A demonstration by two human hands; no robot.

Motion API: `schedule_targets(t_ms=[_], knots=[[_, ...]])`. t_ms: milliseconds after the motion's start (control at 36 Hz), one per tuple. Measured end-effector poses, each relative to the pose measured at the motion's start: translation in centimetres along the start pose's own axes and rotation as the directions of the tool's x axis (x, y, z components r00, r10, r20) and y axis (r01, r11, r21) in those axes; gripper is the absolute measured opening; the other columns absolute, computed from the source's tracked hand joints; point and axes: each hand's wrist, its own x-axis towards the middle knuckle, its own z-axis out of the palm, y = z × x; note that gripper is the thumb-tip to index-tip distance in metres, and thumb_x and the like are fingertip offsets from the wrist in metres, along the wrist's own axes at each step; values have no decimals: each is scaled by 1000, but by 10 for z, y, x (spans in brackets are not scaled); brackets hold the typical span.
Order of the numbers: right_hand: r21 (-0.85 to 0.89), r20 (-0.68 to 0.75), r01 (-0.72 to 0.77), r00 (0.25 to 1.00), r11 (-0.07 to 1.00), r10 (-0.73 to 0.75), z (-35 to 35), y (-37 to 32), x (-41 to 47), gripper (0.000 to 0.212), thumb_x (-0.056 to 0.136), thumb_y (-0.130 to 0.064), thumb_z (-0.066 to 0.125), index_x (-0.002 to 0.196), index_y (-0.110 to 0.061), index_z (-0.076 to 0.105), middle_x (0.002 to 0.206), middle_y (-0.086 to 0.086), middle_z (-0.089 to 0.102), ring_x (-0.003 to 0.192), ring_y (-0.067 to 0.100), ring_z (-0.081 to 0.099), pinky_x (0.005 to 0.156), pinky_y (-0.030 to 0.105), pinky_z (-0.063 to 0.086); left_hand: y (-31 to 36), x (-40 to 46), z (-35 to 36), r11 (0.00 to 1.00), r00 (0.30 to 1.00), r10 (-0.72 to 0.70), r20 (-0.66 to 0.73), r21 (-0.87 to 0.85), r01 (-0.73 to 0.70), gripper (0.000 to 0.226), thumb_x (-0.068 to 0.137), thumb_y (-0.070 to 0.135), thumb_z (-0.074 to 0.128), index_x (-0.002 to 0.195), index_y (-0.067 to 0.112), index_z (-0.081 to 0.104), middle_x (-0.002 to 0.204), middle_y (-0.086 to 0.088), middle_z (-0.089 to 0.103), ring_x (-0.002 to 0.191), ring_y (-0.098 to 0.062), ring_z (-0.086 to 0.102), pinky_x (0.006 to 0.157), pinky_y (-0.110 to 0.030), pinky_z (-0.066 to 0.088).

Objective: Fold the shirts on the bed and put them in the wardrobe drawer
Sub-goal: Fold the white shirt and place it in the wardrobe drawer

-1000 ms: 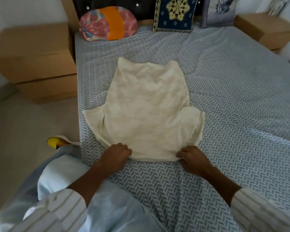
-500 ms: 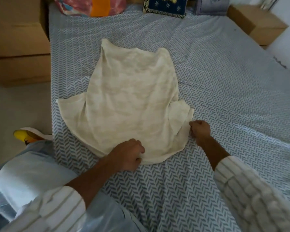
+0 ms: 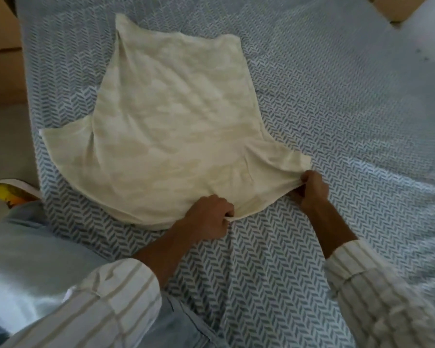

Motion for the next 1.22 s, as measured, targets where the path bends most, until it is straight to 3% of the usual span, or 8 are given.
schedule_targets(t_ms=[83,250,417,528,639,833,1056,1222], knots=[[-18,104,-48,993,999,50,0,-3,4,15,86,-17,62,94,-5,64,96,11,69,87,25,70,70,38,61,7,4,-7,998,996,-7,89,-68,13,32,83,19,62,115,22,61,108,-2,67,99,-25,63,73,-27,42],[-130,90,19,996,991,-7,8,-23,21,5,93,-10,66,96,-6,64,105,14,72,84,23,72,62,35,63,20,15,-10,997,936,-52,349,-41,70,81,84,38,62,155,42,24,155,1,41,137,-24,46,111,-38,40],[-229,96,247,968,942,-231,13,-7,29,31,95,-36,63,101,-6,63,99,13,71,89,28,71,59,34,59,25,21,-17,982,910,-106,401,-104,160,94,91,35,64,158,40,-2,154,-11,41,134,-30,47,105,-36,43],[-595,249,575,797,562,-551,13,-2,34,96,66,-49,89,143,-28,35,133,10,52,122,26,53,100,45,50,24,22,-17,977,918,-110,382,-127,170,92,90,35,64,158,41,2,153,-10,43,134,-29,48,108,-37,42],[-740,444,651,659,166,-608,20,3,27,57,72,-44,83,123,-26,65,147,9,34,134,34,33,109,53,36,21,22,-14,975,924,-100,368,-151,166,86,90,32,64,158,41,11,153,-5,45,133,-24,49,109,-32,40],[-761,249,531,769,372,-588,25,-19,39,29,94,-47,54,103,-23,68,97,-1,64,106,29,60,102,56,40,15,27,-1,993,938,-72,338,-65,99,87,88,35,66,155,49,12,150,-6,47,131,-28,50,109,-38,42],[-768,187,466,820,440,-541,25,-22,38,44,103,-44,40,113,-4,56,113,22,64,109,40,59,91,42,42,21,27,-10,994,913,-34,405,-80,73,86,88,30,65,156,46,15,157,-2,38,136,-26,44,112,-37,39],[-834,327,545,613,84,-719,49,-6,-1,53,90,-40,63,130,-8,50,131,23,49,123,45,45,98,57,40,5,10,-35,761,965,-234,121,-595,259,49,84,20,71,130,35,64,102,2,72,88,-5,68,83,-20,53]])
